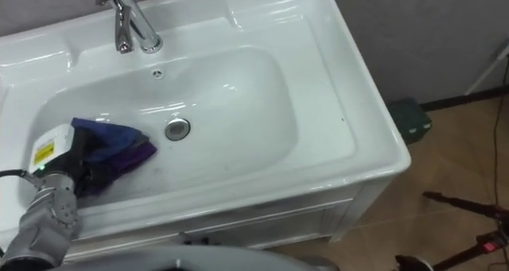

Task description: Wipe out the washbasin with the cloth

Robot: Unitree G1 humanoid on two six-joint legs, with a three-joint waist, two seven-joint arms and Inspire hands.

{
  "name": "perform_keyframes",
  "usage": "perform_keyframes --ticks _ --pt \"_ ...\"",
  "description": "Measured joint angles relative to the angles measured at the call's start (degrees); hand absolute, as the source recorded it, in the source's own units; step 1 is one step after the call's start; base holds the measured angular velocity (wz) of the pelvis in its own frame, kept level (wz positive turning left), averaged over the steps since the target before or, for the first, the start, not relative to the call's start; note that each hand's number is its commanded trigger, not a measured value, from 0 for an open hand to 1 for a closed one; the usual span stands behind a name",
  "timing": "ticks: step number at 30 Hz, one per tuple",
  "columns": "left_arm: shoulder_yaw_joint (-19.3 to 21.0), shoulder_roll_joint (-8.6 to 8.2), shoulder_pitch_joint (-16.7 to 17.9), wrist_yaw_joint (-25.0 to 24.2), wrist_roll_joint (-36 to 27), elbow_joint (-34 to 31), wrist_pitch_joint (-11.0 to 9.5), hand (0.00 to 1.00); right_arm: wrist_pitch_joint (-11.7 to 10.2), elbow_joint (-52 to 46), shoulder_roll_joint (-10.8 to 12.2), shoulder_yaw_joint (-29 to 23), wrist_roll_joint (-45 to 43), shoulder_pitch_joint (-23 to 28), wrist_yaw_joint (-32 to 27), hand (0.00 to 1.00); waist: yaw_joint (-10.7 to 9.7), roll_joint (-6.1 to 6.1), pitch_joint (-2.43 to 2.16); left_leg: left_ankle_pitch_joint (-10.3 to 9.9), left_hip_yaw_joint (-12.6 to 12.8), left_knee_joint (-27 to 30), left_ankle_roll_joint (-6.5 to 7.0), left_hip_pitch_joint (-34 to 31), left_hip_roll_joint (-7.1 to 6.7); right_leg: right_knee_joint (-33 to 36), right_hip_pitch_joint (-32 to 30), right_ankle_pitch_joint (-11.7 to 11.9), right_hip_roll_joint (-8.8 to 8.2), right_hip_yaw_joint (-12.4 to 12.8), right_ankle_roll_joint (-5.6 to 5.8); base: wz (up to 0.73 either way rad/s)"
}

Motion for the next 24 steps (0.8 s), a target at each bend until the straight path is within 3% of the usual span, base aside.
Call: perform_keyframes --ticks 5,9,14,15,18,24 --pt "2.46 2.80 0.21 0.08 1.43 -3.49 -0.92 1.00 -1.09 -0.05 0.06 -0.09 -0.07 1.73 -0.03 0.00 1.19 0.78 0.22 -0.08 0.20 1.49 -0.08 -1.28 0.07 -0.41 -0.25 0.02 -0.03 -0.29 0.02 0.02" --pt "5.32 5.81 0.43 2.90 1.46 -5.83 -1.34 1.00 -1.28 0.51 0.14 -0.14 0.10 1.78 -0.56 0.00 1.32 1.18 0.12 -0.09 -0.03 1.90 -0.08 -1.65 0.07 -0.62 -0.24 0.05 -0.06 -0.90 -0.03 0.04" --pt "9.42 6.68 0.50 6.80 1.44 -9.31 0.27 1.00 -1.33 0.38 0.13 -0.09 0.12 1.75 -0.63 0.00 1.70 1.59 0.41 -0.09 -1.11 1.82 -0.08 -1.60 -0.11 -0.61 -0.22 0.05 -0.05 -0.91 -0.05 0.02" --pt "10.49 6.74 0.50 7.57 1.40 -9.35 0.53 1.00 -1.34 0.37 0.13 -0.01 0.17 1.82 -0.62 0.00 1.78 1.49 0.67 -0.09 -1.10 1.79 -0.08 -1.57 -0.16 -0.60 -0.24 0.05 -0.10 -0.82 -0.05 0.00" --pt "11.29 6.74 0.57 7.91 1.44 -10.47 1.49 1.00 -1.37 0.41 0.20 0.14 0.61 1.77 -0.59 0.00 2.46 2.02 0.66 -0.08 -1.12 1.71 -0.08 -1.56 -0.23 -0.58 -0.24 0.04 -0.18 -0.83 -0.03 0.00" --pt "11.14 6.73 0.66 7.54 2.13 -12.63 2.78 1.00 -1.55 0.66 0.22 0.33 2.10 1.96 -0.65 0.00 2.61 1.47 0.64 -0.08 -1.17 1.93 -0.08 -2.02 -0.22 -0.47 -0.52 0.04 -0.19 -1.03 -0.03 0.02"
